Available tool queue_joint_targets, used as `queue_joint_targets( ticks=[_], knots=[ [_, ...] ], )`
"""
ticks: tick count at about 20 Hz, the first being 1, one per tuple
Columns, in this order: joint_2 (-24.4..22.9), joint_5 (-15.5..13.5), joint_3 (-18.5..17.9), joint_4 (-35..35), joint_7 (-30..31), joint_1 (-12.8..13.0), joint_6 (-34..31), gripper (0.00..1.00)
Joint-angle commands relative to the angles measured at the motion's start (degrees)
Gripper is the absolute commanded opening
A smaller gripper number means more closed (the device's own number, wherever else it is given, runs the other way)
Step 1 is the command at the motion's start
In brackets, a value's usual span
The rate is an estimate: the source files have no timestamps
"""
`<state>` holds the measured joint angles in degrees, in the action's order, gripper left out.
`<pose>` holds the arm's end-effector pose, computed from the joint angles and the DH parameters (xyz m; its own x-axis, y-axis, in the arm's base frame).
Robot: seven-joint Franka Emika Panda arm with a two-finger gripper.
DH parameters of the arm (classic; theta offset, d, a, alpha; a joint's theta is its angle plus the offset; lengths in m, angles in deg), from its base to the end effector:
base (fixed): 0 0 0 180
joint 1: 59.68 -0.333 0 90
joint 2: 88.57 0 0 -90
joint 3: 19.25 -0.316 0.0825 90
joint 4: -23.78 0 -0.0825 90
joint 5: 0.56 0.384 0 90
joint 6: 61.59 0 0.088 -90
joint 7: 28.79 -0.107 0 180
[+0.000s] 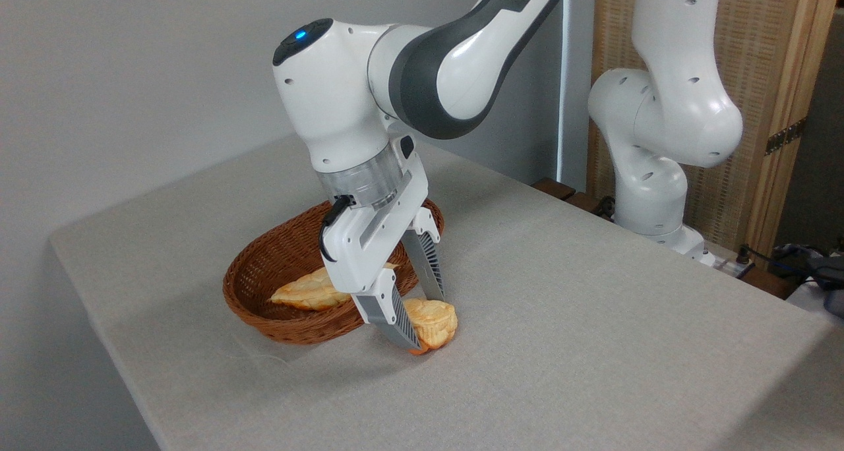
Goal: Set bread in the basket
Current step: 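Close the gripper on the round bread roll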
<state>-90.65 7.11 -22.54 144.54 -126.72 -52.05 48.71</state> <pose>0.5185 -0.0298 0.4217 -0.2730 -0.9575 -0.0934 -0.9529 0.2558 0.1629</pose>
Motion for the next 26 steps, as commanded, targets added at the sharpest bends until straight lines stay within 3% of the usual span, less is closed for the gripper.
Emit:
queue_joint_targets(
  ticks=[1, 22, 26],
  knots=[
    [-0.39, 1.02, -0.4, 0.53, -0.42, 0.19, 0.53, 0.51],
    [-1.61, 0.5, -1.19, -0.35, -0.42, -0.33, 0.18, 0.51],
    [-2.32, 0.15, -3.03, -3.15, -0.68, -0.33, -3.24, 0.51]
  ],
)
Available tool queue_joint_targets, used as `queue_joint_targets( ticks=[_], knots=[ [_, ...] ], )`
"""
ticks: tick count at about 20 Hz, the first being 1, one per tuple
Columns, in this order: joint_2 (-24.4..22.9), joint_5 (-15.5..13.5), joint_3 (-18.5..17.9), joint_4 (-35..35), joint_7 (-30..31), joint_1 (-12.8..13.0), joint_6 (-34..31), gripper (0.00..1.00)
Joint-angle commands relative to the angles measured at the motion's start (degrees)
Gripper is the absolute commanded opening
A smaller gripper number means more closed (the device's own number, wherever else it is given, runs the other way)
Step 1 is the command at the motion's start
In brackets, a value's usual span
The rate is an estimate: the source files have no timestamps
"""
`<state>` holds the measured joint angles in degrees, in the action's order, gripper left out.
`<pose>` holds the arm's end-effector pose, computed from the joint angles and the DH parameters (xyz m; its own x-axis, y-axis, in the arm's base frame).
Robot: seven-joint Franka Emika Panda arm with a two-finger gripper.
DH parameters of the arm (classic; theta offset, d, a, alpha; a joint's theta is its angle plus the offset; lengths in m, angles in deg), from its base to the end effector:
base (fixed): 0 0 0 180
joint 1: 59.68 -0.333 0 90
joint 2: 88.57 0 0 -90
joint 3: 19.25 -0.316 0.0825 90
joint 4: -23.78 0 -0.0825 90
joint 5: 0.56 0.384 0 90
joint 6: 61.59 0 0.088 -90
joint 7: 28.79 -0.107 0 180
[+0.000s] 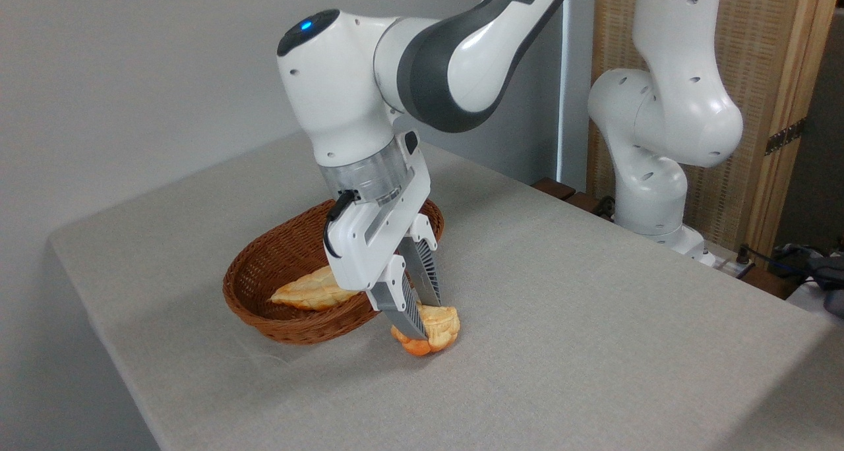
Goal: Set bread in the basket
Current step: 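Close the gripper on the round bread roll, then lift the bread roll and carry it over the wicker basket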
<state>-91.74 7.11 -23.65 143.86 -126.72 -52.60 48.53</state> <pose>0.5196 -0.0146 0.4366 -0.2422 -0.9654 -0.0970 -0.9641 0.2282 0.1356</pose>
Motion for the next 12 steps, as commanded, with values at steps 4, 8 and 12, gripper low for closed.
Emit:
queue_joint_targets(
  ticks=[4, 8, 12],
  knots=[
    [-1.32, -2.84, -3.68, -5.2, -0.24, 0.22, -5.18, 0.51],
    [-2.02, -7.05, -5.35, -7.66, 0.2, 0.22, -7.9, 0.52],
    [-2.02, -9.52, -5.18, -9.33, 9.47, 0.3, -8.52, 0.55]
  ],
)
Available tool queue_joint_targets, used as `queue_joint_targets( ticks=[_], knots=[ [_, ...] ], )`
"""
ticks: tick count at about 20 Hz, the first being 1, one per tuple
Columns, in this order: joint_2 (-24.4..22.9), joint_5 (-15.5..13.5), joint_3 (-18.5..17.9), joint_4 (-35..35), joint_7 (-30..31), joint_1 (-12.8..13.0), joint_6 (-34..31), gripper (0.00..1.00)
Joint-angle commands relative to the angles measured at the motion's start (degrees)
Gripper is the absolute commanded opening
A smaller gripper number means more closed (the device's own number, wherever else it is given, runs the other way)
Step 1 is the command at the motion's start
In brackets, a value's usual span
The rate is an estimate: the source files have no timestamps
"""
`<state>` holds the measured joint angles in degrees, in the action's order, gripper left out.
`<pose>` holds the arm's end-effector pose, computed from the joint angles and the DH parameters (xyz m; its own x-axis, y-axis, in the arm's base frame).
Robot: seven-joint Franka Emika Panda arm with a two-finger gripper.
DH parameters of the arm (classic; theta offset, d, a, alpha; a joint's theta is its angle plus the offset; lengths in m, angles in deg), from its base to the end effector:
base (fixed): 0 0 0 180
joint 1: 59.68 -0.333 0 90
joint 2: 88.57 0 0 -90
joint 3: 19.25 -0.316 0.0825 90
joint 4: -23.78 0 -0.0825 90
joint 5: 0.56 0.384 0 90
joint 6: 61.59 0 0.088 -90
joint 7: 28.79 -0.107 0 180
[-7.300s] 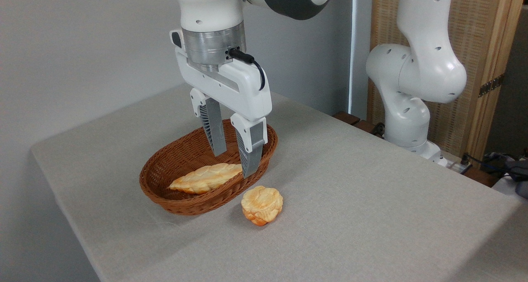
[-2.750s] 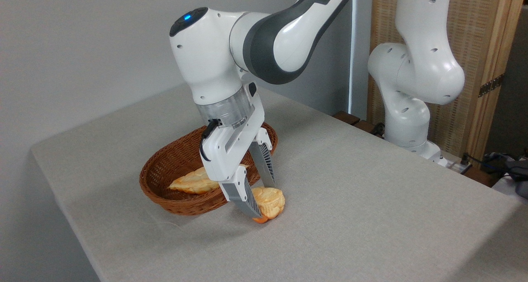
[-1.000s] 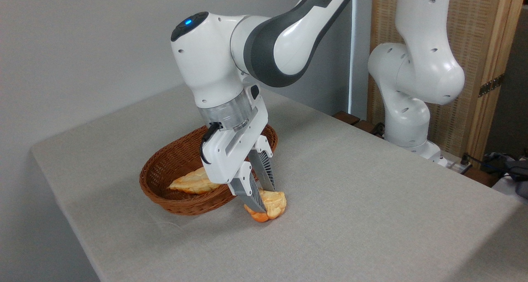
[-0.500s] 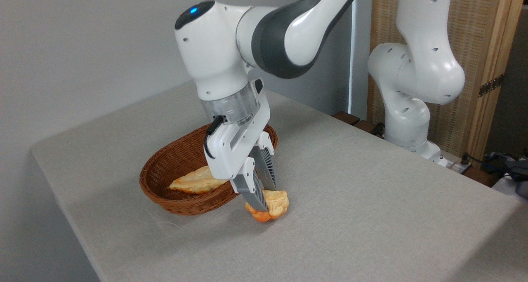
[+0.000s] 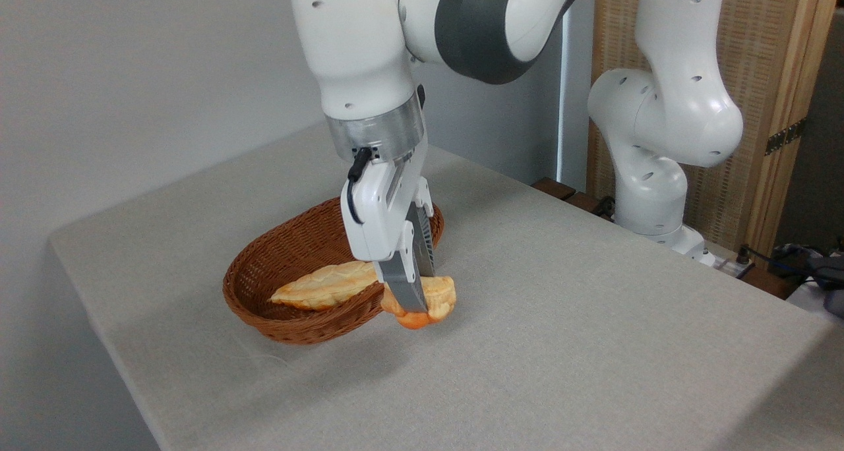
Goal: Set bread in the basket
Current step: 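Lift the bread roll and carry it over the wicker basket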
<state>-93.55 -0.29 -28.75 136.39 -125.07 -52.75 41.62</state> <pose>0.5248 0.0261 0.5032 -0.0664 -0.9976 0.0183 -0.9948 0.0676 0.0767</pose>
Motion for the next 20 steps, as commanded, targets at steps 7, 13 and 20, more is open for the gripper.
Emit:
queue_joint_targets(
  ticks=[7, 13, 20],
  knots=[
    [-1.18, -5.1, 3.69, -1.96, 31.64, 1.86, -1.44, 0.54],
    [-1.09, -6.68, 7.31, -2.13, 41.08, 1.86, -0.3, 0.55],
    [-0.74, -8.8, 9.59, -3.1, 52.95, 1.95, 2.87, 0.76]
  ],
)
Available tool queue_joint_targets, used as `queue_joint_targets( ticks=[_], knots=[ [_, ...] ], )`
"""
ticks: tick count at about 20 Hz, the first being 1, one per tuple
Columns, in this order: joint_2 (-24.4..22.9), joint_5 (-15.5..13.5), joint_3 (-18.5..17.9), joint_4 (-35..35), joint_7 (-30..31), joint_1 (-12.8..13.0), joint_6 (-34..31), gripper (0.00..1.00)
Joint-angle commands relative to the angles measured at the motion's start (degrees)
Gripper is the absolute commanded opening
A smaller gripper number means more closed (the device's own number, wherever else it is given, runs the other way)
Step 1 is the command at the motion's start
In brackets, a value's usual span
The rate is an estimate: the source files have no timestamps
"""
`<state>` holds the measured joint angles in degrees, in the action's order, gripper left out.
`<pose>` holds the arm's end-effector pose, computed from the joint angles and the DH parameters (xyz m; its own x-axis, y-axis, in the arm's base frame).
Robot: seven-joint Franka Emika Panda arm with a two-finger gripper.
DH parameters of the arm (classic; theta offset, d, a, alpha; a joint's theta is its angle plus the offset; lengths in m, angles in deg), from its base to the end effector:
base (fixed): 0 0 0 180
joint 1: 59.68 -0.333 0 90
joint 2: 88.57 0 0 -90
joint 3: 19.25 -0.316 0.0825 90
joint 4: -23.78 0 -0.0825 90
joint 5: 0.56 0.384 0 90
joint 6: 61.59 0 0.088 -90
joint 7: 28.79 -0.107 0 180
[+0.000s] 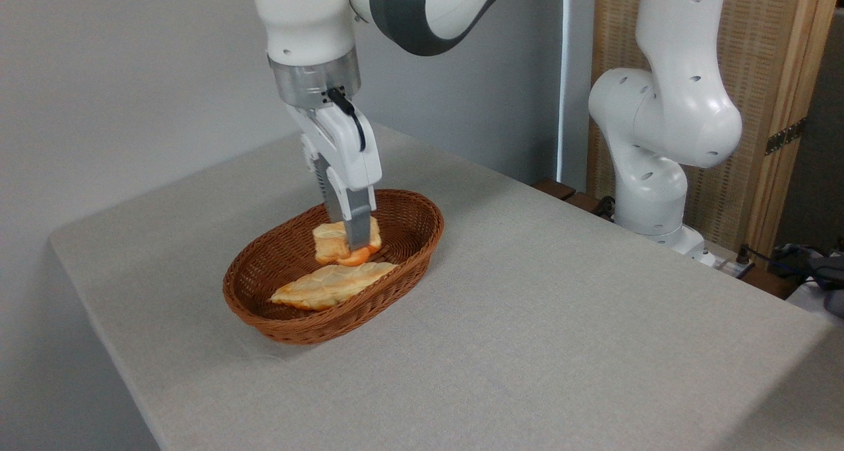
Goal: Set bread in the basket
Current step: 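Lift the bread roll and carry it over the wicker basket, then lower the roll into the basket and open the gripper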
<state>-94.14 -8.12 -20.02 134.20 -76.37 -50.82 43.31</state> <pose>0.5253 -0.0852 0.5306 0.5923 -0.8002 0.0939 -0.8056 -0.5860 0.0876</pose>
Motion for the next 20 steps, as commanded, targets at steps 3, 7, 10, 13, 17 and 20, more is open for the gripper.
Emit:
queue_joint_targets(
  ticks=[3, 7, 10, 13, 17, 20],
  knots=[
    [0.38, -0.53, 1.74, -0.9, 3.82, 0.01, 1.18, 1.0],
    [0.65, -0.53, 1.82, -0.9, 3.64, 0.01, 1.09, 1.0],
    [0.65, -0.53, 1.82, -0.9, 3.55, 0.01, 1.01, 1.0],
    [0.65, -0.45, 1.82, -0.9, 3.46, 0.01, 0.74, 1.0],
    [0.65, -0.27, 1.74, -0.9, 2.41, 0.01, 0.57, 1.0],
    [0.65, -0.27, 1.74, -0.9, 2.5, 0.01, 0.57, 1.0]
  ],
)
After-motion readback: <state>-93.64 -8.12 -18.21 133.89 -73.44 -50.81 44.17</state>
